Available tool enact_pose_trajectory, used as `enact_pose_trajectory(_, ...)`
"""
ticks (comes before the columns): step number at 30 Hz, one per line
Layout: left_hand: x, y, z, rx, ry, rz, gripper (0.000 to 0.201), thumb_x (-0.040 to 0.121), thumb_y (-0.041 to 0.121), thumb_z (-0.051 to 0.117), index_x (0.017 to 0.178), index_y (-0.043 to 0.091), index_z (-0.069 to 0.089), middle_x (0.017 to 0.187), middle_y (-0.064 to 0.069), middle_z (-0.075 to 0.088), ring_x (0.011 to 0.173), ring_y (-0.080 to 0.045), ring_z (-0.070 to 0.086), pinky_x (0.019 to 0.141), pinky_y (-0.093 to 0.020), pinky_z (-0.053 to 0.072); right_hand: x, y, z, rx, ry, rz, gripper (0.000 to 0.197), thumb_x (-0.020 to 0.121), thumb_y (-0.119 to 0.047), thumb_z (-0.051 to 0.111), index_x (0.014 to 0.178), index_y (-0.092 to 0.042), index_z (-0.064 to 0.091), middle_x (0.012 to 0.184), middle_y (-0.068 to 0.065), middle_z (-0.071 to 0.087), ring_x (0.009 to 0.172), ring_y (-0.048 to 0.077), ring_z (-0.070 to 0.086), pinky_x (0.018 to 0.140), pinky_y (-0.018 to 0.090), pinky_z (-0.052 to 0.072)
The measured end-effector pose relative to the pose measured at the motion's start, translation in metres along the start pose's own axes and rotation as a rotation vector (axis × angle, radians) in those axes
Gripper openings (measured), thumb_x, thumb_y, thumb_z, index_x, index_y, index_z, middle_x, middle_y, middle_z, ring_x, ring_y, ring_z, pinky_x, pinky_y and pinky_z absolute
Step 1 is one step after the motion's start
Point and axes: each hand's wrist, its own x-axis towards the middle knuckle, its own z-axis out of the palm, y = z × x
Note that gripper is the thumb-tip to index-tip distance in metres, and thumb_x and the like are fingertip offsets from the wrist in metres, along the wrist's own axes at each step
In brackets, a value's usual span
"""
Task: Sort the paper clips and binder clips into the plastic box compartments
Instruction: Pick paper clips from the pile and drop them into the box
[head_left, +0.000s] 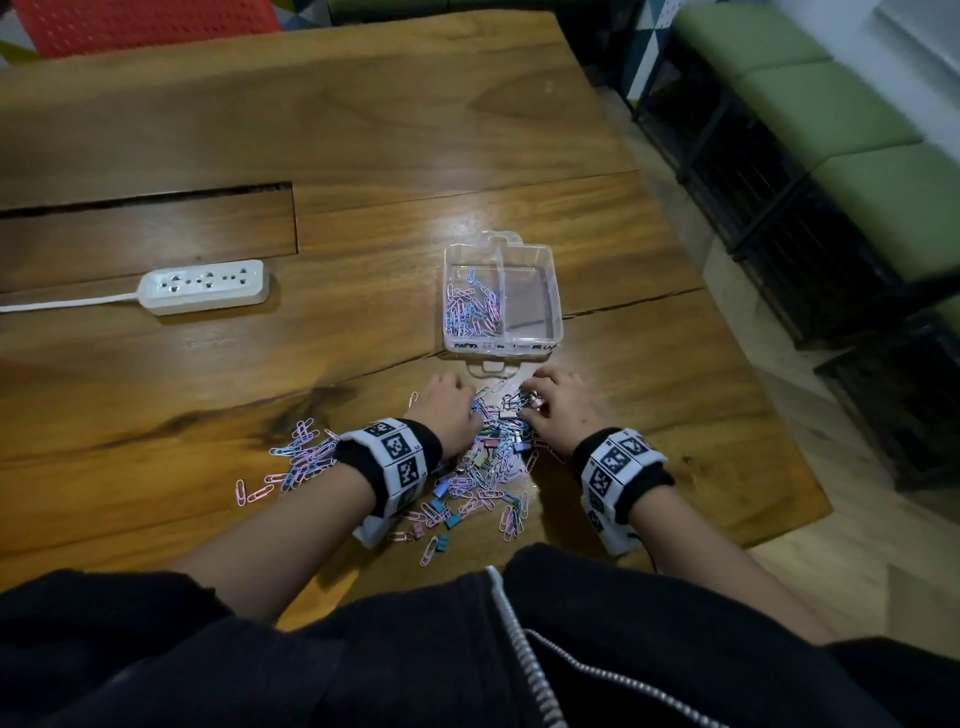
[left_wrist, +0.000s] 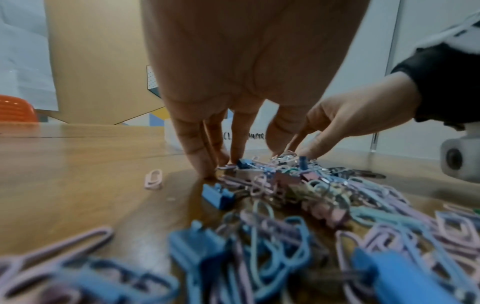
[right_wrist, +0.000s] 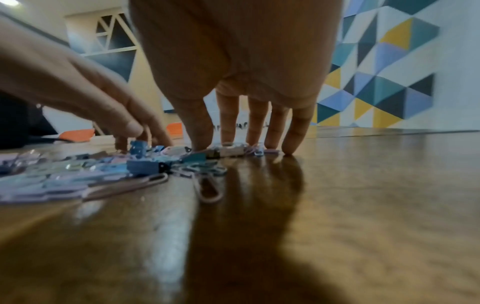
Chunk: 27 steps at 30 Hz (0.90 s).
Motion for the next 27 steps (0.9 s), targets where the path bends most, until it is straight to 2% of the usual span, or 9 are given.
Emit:
enact_pose_trajectory(5,0.009,0.008,-0.002,0.126,-0.05,0.056,0.062,0.086,0.034,0.057,0.14,0.019,0.032,0.136,-0.011,0.037,0.127,-0.027,0.033,0.104,-0.038,0.035,0.004,-0.009,-0.005,-0.041,-0.049,-0.004,0.023,0.079,-0.017,0.059,0.102,-0.013,0.06,0.109,0.007,0.051,0.106,0.023,0.046,0.092,0.033,0.042)
enact_pose_trajectory(9,0.01,0.013,-0.002,0.177,-0.024,0.11,0.04,0.086,0.019,0.057,0.125,0.016,0.051,0.13,-0.01,0.044,0.12,-0.027,0.041,0.1,-0.037,0.041,0.009,-0.015,-0.008,-0.013,-0.098,0.065,0.031,0.074,-0.015,0.064,0.105,-0.015,0.056,0.104,0.004,0.049,0.1,0.02,0.047,0.089,0.034,0.045)
enact_pose_trajectory(13,0.005,0.012,0.0,0.152,-0.059,0.152,0.019,0.088,0.01,0.05,0.106,0.007,0.057,0.111,-0.011,0.055,0.104,-0.026,0.053,0.089,-0.035,0.047,0.01,-0.01,-0.003,0.16,-0.098,0.144,0.013,0.076,-0.005,0.063,0.085,-0.014,0.059,0.098,0.005,0.057,0.089,0.019,0.054,0.079,0.03,0.049)
enact_pose_trajectory(16,0.003,0.008,0.0,0.043,-0.087,0.094,0.005,0.087,0.009,0.049,0.089,0.013,0.052,0.095,-0.008,0.057,0.089,-0.023,0.054,0.077,-0.03,0.046,0.003,-0.002,-0.003,0.313,-0.08,0.155,0.016,0.08,-0.005,0.063,0.07,-0.016,0.056,0.084,0.001,0.059,0.083,0.017,0.055,0.077,0.026,0.047)
enact_pose_trajectory(20,0.004,0.002,-0.004,-0.272,-0.099,-0.013,0.02,0.086,0.009,0.055,0.071,0.019,0.046,0.083,0.0,0.053,0.079,-0.016,0.05,0.059,-0.018,0.039,-0.007,0.01,-0.009,0.545,-0.03,0.213,0.022,0.079,-0.008,0.065,0.066,-0.023,0.055,0.076,-0.005,0.058,0.079,0.015,0.056,0.075,0.028,0.049)
enact_pose_trajectory(21,0.003,0.001,-0.006,-0.381,-0.091,-0.032,0.019,0.086,0.009,0.057,0.072,0.019,0.048,0.081,0.002,0.052,0.076,-0.014,0.05,0.056,-0.015,0.038,-0.01,0.011,-0.011,0.624,-0.003,0.238,0.022,0.079,-0.005,0.064,0.067,-0.022,0.056,0.077,-0.004,0.058,0.078,0.016,0.057,0.074,0.028,0.05)
enact_pose_trajectory(23,0.003,0.001,-0.012,-0.623,-0.11,-0.081,0.007,0.086,0.007,0.058,0.092,0.011,0.057,0.076,0.006,0.05,0.068,-0.009,0.049,0.05,-0.01,0.039,-0.014,0.011,-0.016,0.832,0.046,0.302,0.022,0.081,0.001,0.058,0.074,-0.02,0.058,0.079,-0.002,0.058,0.073,0.014,0.057,0.067,0.024,0.05)
enact_pose_trajectory(25,0.004,-0.002,-0.017,-0.881,-0.198,-0.139,0.02,0.088,0.002,0.053,0.108,0.003,0.057,0.078,0.002,0.051,0.065,-0.008,0.048,0.05,-0.01,0.045,-0.018,0.007,-0.023,1.048,0.069,0.356,0.023,0.085,0.006,0.051,0.082,-0.016,0.059,0.082,-0.001,0.056,0.072,0.011,0.053,0.065,0.022,0.046)
enact_pose_trajectory(27,0.003,-0.004,-0.023,-1.134,-0.302,-0.206,0.014,0.092,-0.001,0.044,0.099,0.002,0.056,0.079,-0.005,0.051,0.063,-0.013,0.05,0.051,-0.017,0.048,-0.019,0.003,-0.029,1.276,0.014,0.41,0.026,0.089,0.007,0.041,0.081,-0.012,0.057,0.084,0.002,0.055,0.071,0.012,0.049,0.063,0.024,0.043)
